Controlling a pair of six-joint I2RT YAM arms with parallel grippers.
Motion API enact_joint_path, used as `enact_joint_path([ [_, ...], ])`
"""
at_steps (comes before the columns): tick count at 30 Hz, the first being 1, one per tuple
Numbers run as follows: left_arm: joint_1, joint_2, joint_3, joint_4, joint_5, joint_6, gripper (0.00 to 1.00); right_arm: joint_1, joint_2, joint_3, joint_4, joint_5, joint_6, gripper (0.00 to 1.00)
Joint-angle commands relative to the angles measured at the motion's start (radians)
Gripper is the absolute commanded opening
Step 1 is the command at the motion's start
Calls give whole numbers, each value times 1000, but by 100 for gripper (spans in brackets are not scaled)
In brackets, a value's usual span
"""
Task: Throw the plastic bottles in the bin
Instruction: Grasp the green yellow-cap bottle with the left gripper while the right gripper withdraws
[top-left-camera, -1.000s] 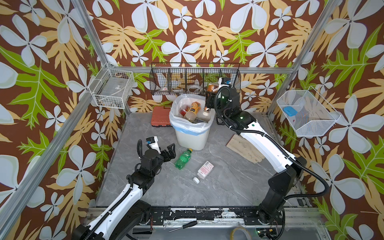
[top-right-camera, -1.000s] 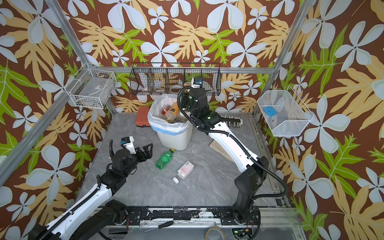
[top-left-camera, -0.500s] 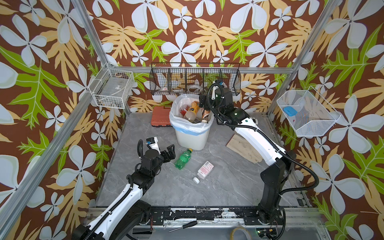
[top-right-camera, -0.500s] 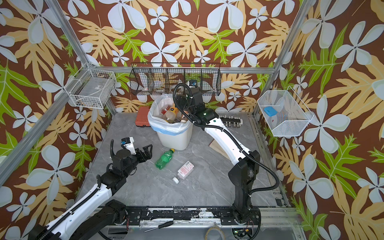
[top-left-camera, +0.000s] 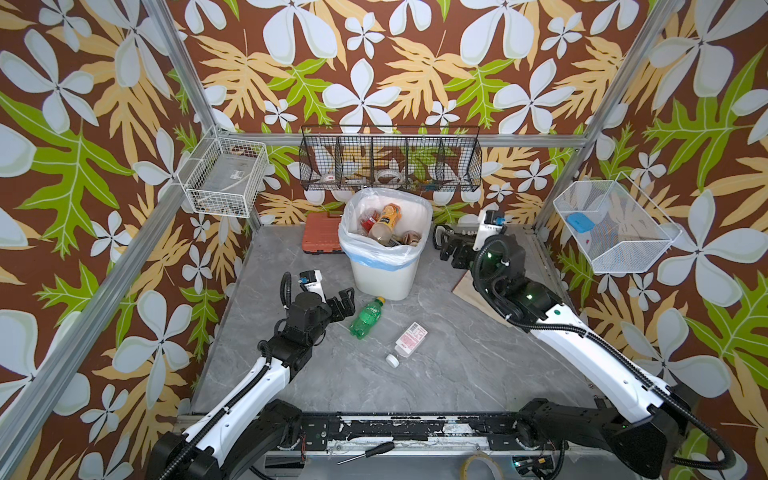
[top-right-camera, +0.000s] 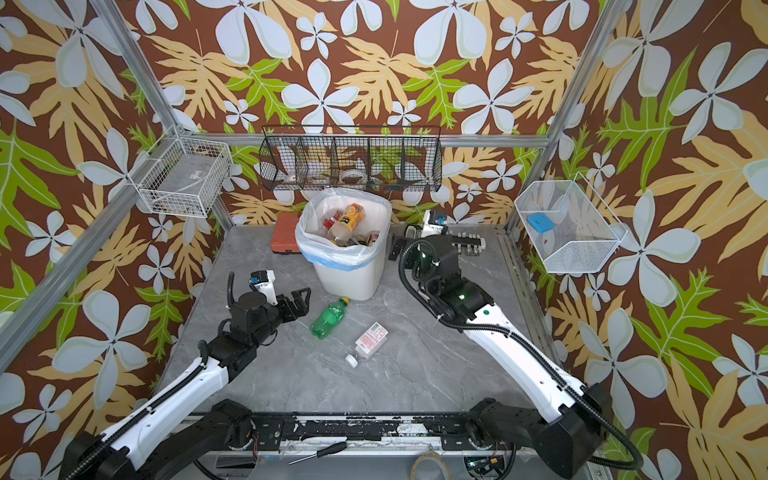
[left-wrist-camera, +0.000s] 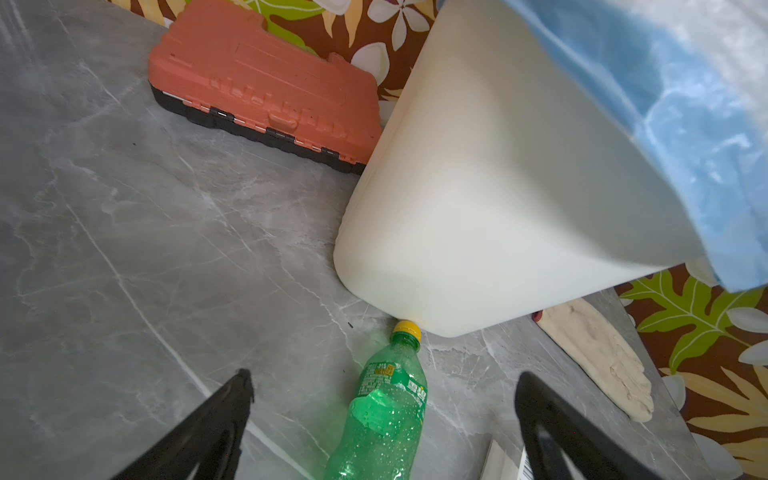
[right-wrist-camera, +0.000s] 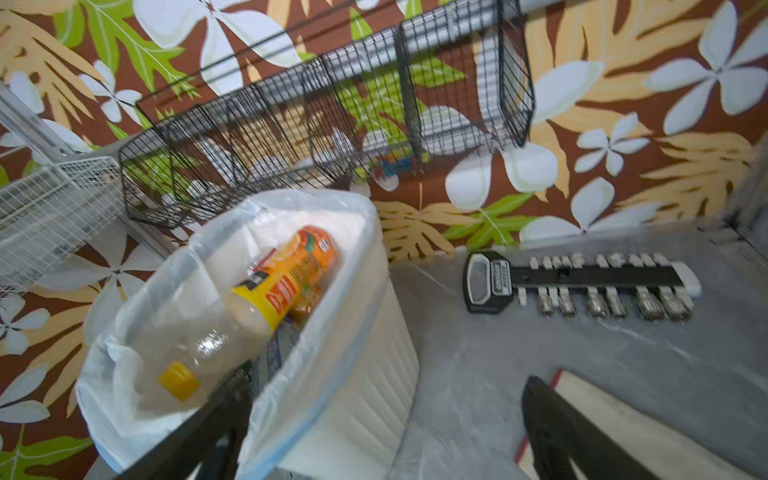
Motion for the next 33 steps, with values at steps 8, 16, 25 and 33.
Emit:
enact_joint_path([
  [8, 1, 211, 106, -108, 178, 59, 92, 0, -145, -148, -25, 92, 83, 100],
  [16, -63, 360, 162, -164, 163, 80, 87, 0, -142, -140, -1, 96, 66, 100],
  [25, -126, 494, 220, -246, 63, 111, 84, 0, -162, -161, 1, 107, 70, 100],
  [33, -145, 580, 250, -243, 77, 125, 82, 0, -187, -173, -1, 136, 67, 100],
])
